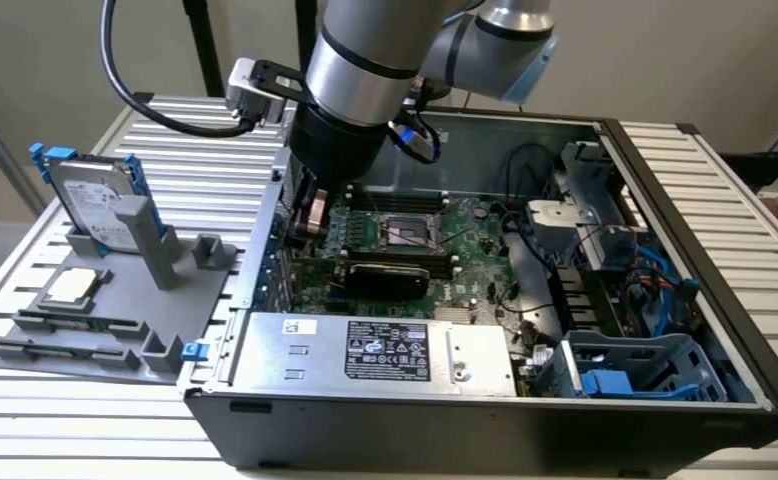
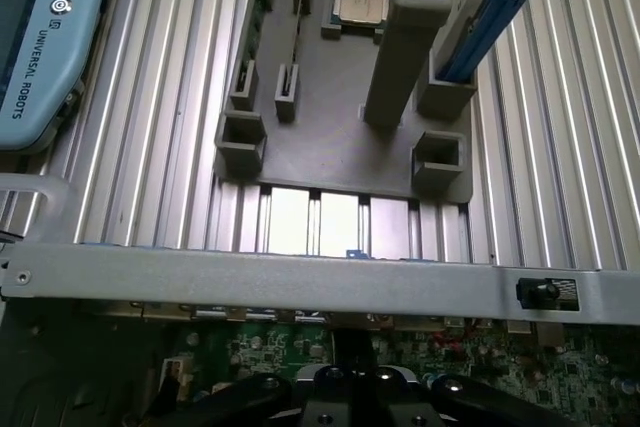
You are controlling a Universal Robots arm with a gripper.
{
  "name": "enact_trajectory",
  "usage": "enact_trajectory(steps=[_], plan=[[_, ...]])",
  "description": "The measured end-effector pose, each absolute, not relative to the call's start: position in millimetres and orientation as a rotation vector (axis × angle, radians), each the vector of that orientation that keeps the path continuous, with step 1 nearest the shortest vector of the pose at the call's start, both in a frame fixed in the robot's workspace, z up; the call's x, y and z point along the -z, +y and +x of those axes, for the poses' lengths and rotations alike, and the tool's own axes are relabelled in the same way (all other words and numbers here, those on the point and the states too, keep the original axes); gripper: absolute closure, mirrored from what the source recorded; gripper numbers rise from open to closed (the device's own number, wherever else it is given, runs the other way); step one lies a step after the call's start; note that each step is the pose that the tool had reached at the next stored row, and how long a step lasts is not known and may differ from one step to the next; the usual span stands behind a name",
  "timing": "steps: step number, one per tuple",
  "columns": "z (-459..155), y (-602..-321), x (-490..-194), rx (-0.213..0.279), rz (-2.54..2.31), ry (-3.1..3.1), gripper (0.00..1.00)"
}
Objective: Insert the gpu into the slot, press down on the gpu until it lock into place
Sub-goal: 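Press down on the gpu until it lock into place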
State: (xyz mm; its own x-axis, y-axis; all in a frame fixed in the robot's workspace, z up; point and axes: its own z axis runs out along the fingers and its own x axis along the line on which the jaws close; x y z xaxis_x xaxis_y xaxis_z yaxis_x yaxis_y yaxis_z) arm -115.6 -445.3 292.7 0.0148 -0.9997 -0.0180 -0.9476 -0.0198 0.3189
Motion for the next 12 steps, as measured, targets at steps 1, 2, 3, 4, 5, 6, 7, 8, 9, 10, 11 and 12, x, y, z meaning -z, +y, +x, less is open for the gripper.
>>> enact_trajectory(steps=[1, 2, 3, 4, 5, 6, 7, 8, 9, 10, 11, 12], plan=[[-115.7, -445.5, -292.7, 0.35, 2.069, -2.033, 0.89], [-115.7, -445.6, -292.6, 0.349, 2.068, -2.033, 0.89], [-115.7, -445.7, -292.5, 0.347, 2.067, -2.033, 0.89], [-115.7, -445.7, -292.5, 0.346, 2.067, -2.032, 0.89], [-115.7, -445.7, -292.4, 0.346, 2.067, -2.032, 0.89], [-115.7, -445.7, -292.4, 0.346, 2.067, -2.033, 0.89], [-115.7, -445.8, -292.4, 0.346, 2.067, -2.033, 0.89], [-115.7, -445.8, -292.4, 0.346, 2.067, -2.033, 0.89], [-115.7, -445.7, -292.4, 0.346, 2.067, -2.033, 0.89], [-115.7, -445.7, -292.4, 0.347, 2.067, -2.032, 0.89], [-115.7, -445.7, -292.4, 0.347, 2.067, -2.032, 0.89], [-115.7, -445.7, -292.3, 0.347, 2.066, -2.032, 0.89]])
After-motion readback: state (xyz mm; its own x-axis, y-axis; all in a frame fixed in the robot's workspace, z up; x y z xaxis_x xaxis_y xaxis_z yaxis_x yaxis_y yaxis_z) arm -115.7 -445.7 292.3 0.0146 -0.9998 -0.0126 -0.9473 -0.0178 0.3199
